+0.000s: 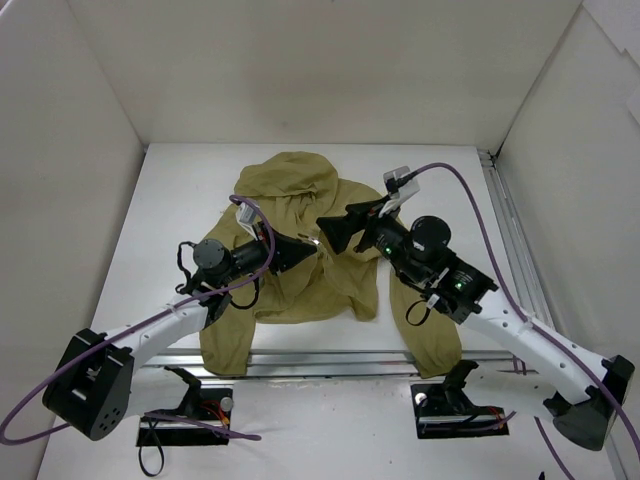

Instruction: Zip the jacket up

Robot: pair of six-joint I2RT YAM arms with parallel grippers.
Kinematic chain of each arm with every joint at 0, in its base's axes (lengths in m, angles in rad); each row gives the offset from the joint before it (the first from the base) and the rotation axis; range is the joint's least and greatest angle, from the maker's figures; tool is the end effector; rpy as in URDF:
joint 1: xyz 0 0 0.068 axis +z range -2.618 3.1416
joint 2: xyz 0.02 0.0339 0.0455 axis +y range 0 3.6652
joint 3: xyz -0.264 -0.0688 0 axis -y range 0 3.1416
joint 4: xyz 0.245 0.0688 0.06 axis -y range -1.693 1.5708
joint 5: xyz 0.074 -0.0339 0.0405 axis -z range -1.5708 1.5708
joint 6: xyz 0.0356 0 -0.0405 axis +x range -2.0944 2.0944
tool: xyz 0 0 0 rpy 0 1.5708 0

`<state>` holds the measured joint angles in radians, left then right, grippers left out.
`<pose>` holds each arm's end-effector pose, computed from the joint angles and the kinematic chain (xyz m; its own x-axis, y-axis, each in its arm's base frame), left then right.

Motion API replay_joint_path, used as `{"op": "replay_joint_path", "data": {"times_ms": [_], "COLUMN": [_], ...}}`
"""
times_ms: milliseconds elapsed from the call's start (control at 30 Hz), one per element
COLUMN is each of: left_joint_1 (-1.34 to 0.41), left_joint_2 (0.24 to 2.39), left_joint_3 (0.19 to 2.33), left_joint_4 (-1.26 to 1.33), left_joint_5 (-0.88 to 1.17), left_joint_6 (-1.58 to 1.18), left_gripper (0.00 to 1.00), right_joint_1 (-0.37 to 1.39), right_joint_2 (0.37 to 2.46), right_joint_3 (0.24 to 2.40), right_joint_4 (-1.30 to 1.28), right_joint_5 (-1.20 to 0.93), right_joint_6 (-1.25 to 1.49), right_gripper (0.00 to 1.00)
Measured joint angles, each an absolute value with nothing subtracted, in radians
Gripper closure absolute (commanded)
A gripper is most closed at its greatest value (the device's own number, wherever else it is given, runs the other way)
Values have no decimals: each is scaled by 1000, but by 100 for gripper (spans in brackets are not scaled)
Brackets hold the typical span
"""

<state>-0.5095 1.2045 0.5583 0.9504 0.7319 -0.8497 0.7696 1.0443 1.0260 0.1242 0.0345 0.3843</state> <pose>0.2093 -0.1442 0.2905 -0.5179 -0.3506 -0.7802 0.8034 0.1137 -0.5844 0.1749 0.1678 0.4088 -0.1811 0.3462 -0.9205 -0.6503 0.6600 0.3762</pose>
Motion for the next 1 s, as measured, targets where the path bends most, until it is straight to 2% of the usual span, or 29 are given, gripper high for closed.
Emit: {"op": "replay_joint_path", "data": {"times_ms": [33,67,200,700,1000], "left_joint_1": [-509,-509,-509,-509,-509], "left_joint_2": [1205,1205,1205,1195,1194], "left_joint_3": [558,558,558,558,558], "left_joint_4": [952,956,973,978,978], "left_joint_5": [731,731,731,728,728], "left_joint_6": [-851,-853,-862,-869,-869], "left_gripper": [100,100,100,100,100], "right_joint_1": [765,759,752,750,750], "right_joint_2": [1032,1018,994,1014,1062], "right_joint_3": [1037,1051,1067,985,973], "right_joint_4": [102,73,0,-124,-126], "right_joint_5": [37,37,31,-76,-112], "right_joint_6": [383,381,375,377,374], "right_gripper": [30,38,53,53,60]}}
